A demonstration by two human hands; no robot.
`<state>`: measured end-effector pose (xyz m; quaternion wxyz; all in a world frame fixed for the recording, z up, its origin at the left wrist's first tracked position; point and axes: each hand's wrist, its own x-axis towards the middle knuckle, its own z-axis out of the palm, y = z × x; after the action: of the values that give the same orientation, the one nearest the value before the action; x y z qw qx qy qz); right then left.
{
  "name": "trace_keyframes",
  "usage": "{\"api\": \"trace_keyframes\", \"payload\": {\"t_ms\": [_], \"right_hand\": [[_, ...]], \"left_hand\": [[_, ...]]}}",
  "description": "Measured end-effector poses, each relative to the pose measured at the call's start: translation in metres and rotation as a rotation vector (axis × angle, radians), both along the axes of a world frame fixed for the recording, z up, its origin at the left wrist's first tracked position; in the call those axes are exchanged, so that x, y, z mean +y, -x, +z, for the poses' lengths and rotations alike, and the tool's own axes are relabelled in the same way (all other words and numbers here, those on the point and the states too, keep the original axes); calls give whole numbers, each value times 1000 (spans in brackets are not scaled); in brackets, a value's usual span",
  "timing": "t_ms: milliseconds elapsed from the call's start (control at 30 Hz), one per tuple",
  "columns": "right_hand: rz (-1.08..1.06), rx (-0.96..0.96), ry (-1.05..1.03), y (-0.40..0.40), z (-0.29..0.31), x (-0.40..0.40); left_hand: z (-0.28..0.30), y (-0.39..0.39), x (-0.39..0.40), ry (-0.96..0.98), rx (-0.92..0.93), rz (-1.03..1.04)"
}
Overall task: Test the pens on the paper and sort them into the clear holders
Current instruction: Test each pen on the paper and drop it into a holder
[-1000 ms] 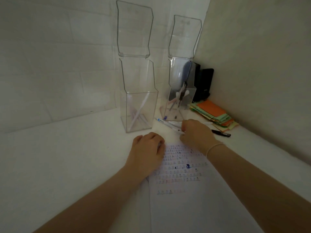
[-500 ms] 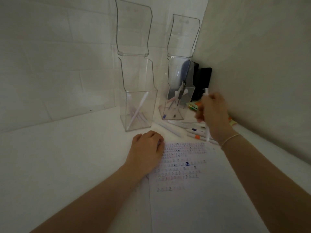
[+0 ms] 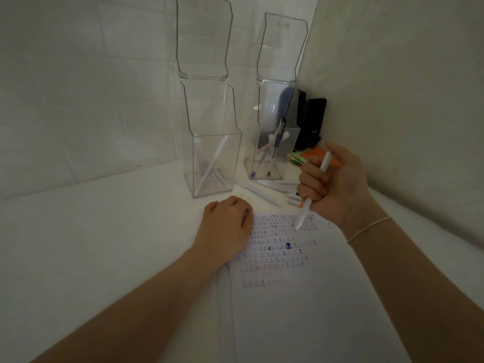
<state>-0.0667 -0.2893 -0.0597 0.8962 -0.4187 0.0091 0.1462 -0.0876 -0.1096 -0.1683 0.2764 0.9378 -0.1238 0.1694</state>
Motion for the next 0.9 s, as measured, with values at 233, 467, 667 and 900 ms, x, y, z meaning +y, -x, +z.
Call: {"api": "trace_keyframes", "payload": {"t_ms": [233, 467, 667, 900], "right_hand": [[-268, -18, 256, 17, -5, 0], [-40, 14, 329, 48, -14, -11], [-227, -233, 767, 65, -51, -4], [-320, -241, 930, 79, -81, 8]], "left_hand": [[1, 1, 0, -4, 34, -5], [3, 2, -1, -58, 51, -3], [5, 3, -2, -117, 31, -1], [2, 5, -3, -187, -11, -33]]}}
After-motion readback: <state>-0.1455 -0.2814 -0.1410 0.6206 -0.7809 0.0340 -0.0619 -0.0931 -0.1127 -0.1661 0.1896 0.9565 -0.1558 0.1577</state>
